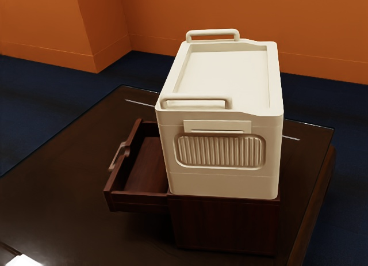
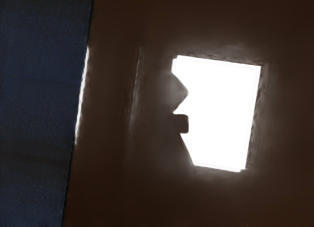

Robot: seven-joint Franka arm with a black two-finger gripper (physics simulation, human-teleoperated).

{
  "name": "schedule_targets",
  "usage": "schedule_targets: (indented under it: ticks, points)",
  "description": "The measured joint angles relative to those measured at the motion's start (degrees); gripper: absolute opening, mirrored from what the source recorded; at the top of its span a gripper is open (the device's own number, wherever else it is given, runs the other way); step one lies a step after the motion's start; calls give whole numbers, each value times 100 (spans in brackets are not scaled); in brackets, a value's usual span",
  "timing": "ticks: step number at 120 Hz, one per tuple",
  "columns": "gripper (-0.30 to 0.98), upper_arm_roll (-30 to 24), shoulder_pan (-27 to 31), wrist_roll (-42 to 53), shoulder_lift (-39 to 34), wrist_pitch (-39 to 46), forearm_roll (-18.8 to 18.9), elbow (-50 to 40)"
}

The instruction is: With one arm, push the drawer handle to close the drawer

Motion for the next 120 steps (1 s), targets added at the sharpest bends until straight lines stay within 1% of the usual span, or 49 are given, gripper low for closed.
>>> schedule_targets:
  ticks: [10,16,21,25,29,34,40,51,58,68,73,76,78,86,91,96,108,120]
  points:
    - [69,-19,426,149,-21,86,15,25]
    - [69,-97,610,229,-127,67,48,335]
    - [69,-356,785,291,-165,21,104,801]
    - [69,-566,731,332,-172,-8,140,1021]
    - [69,-729,489,349,-131,-33,177,1109]
    - [69,-846,33,362,-4,-57,198,1148]
    - [66,-885,-603,366,149,-68,103,1131]
    - [42,-928,-1733,366,276,-76,22,969]
    - [27,-941,-2275,365,264,-78,13,664]
    - [12,-946,-2926,330,-90,80,27,-244]
    - [7,-943,-3104,307,-246,215,33,-689]
    - [5,-942,-3032,294,-368,326,36,-1007]
    - [3,-942,-2860,286,-446,404,39,-1204]
    - [-1,-946,-1677,255,-625,721,66,-1821]
    - [-3,-941,-1288,237,-694,932,82,-2141]
    - [-4,-929,-1199,221,-746,1143,94,-2407]
    - [-7,-893,-1218,209,-770,1687,123,-2914]
    - [-8,-845,-1196,299,-514,2310,133,-3208]
